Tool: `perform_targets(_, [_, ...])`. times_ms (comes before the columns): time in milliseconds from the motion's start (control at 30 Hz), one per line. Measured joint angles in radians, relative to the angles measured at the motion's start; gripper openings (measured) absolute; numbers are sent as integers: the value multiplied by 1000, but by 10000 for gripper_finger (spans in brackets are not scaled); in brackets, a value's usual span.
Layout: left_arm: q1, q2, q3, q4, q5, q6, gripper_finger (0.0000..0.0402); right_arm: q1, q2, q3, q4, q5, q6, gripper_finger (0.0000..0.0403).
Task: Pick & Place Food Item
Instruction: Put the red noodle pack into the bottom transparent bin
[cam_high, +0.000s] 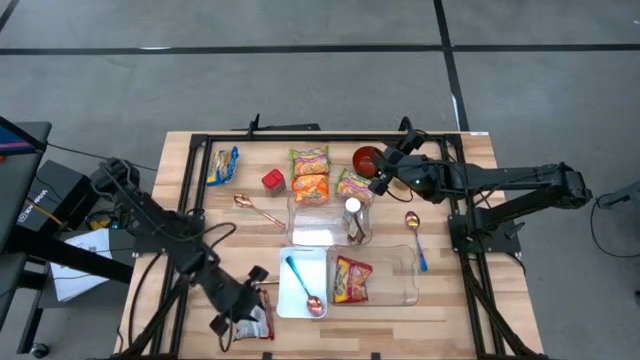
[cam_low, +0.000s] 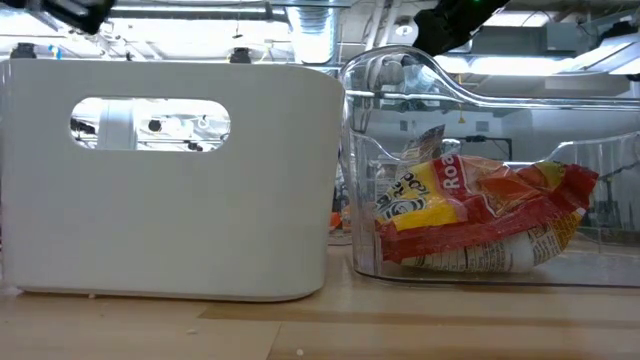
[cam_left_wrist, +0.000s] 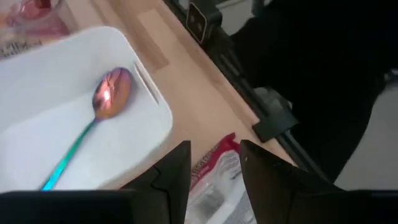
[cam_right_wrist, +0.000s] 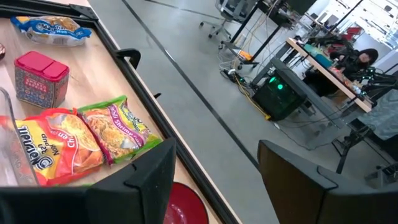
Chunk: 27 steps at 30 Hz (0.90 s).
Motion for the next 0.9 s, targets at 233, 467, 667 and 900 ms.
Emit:
perform_targets(233, [56, 0, 21, -131, 71, 180, 131, 1, 0, 0, -4, 0, 3, 221])
perform_targets(467, [42, 72, 21, -176, 114, 130, 131, 0, 0, 0, -7, 0, 3, 221])
perform_targets(667, [10, 189, 37, -175, 188, 106, 131, 0, 0, 0, -9, 0, 3, 221])
perform_targets(900, [-16, 221, 73, -155, 122, 161, 131, 0, 0, 0, -4, 0, 3, 221])
